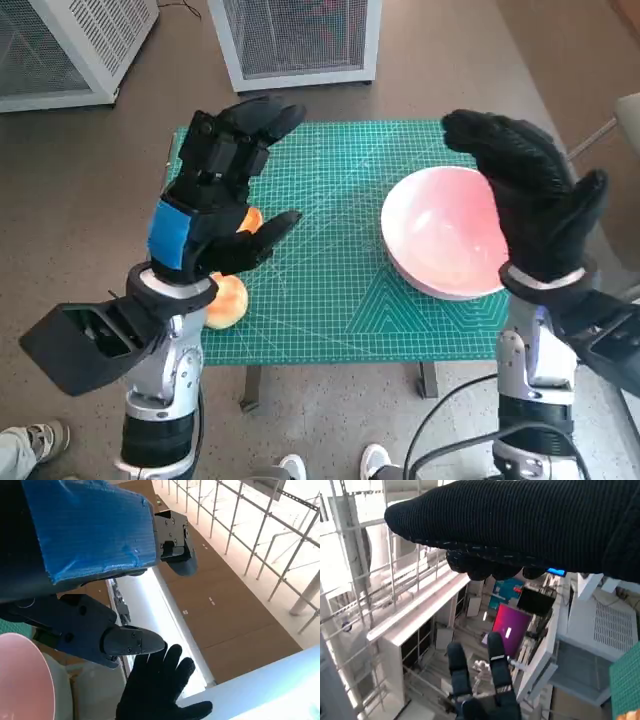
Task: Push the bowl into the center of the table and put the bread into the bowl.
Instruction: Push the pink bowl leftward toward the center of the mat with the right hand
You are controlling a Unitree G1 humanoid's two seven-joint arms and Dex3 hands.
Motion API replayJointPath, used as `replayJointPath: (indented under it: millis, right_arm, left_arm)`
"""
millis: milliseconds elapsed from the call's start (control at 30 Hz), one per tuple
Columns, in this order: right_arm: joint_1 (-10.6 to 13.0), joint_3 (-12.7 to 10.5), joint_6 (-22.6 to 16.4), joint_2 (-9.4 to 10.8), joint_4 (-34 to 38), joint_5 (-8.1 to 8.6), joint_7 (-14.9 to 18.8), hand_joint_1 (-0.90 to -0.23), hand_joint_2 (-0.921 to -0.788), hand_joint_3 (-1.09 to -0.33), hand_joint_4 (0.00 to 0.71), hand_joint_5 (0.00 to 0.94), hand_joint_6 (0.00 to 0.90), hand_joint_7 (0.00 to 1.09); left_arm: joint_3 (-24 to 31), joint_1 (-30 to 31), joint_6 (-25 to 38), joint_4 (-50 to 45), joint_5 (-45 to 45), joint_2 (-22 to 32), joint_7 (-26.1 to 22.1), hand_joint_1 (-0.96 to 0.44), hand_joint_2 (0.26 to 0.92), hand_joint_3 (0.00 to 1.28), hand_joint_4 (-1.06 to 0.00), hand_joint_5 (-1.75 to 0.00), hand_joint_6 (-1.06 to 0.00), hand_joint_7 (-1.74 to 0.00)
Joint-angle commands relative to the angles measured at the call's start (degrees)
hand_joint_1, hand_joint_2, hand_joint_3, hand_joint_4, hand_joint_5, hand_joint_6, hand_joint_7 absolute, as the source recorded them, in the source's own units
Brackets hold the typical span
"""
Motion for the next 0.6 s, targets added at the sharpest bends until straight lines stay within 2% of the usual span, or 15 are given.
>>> replayJointPath:
  millis: [33, 67, 167, 233, 300, 333, 400, 500, 600]
  right_arm:
    - [-1.63, -4.83, -4.29, -3.38, 10.64, -1.97, -2.89, -0.516, -0.921, -0.479, 0.372, 0.000, 0.030, 0.62]
    - [-2.13, -5.54, -5.38, -3.77, 12.70, -2.97, -4.20, -0.513, -0.921, -0.487, 0.370, 0.000, 0.027, 0.62]
    - [-3.80, -7.68, -8.14, -4.98, 19.78, -6.86, -10.84, -0.500, -0.921, -0.520, 0.363, 0.000, 0.010, 0.64]
    - [-4.96, -8.72, -9.13, -5.82, 24.44, -8.68, -14.87, -0.486, -0.921, -0.552, 0.357, 0.000, 0.005, 0.65]
    - [-6.13, -9.57, -9.40, -6.69, 29.13, -9.56, -18.02, -0.474, -0.921, -0.587, 0.352, 0.000, 0.002, 0.66]
    - [-6.65, -9.89, -9.46, -7.06, 31.14, -9.77, -19.10, -0.465, -0.921, -0.609, 0.350, 0.000, 0.001, 0.66]
    - [-7.89, -10.86, -9.26, -7.83, 36.04, -9.06, -20.36, -0.451, -0.921, -0.640, 0.347, 0.000, 0.000, 0.68]
    - [-9.66, -12.65, -8.39, -8.33, 42.74, -7.02, -20.59, -0.442, -0.921, -0.659, 0.346, 0.000, -0.001, 0.69]
    - [-10.82, -13.78, -7.78, -8.72, 47.63, -6.04, -20.35, -0.434, -0.921, -0.668, 0.332, 0.000, 0.000, 0.70]
  left_arm:
    - [-0.09, -0.42, -0.01, 0.13, 0.35, 0.02, 0.12, -0.24, 0.845, 0.36, 0.00, -0.69, 0.00, -0.82]
    - [-0.03, -0.39, -0.07, 0.20, 0.29, 0.05, 0.08, -0.24, 0.844, 0.36, 0.00, -0.68, 0.00, -0.82]
    - [0.17, -0.22, -0.17, 0.21, 0.10, 0.11, 0.00, -0.24, 0.842, 0.37, 0.00, -0.68, 0.00, -0.82]
    - [0.22, -0.14, -0.13, 0.14, 0.03, 0.09, 0.01, -0.25, 0.841, 0.37, 0.00, -0.68, 0.00, -0.82]
    - [0.21, 0.01, -0.10, -0.02, 0.01, 0.05, 0.07, -0.25, 0.840, 0.37, 0.00, -0.68, 0.00, -0.83]
    - [0.20, 0.08, -0.09, -0.10, 0.01, 0.03, 0.10, -0.25, 0.840, 0.37, 0.00, -0.68, 0.00, -0.83]
    - [0.20, 0.26, -0.12, -0.23, 0.03, -0.01, 0.15, -0.25, 0.838, 0.37, 0.00, -0.68, 0.00, -0.84]
    - [0.14, 0.39, -0.21, -0.22, 0.09, -0.14, 0.23, -0.25, 0.837, 0.37, 0.00, -0.68, 0.00, -0.84]
    - [0.17, 0.43, -0.22, -0.19, 0.07, -0.19, 0.25, -0.25, 0.836, 0.38, 0.00, -0.68, 0.00, -0.84]
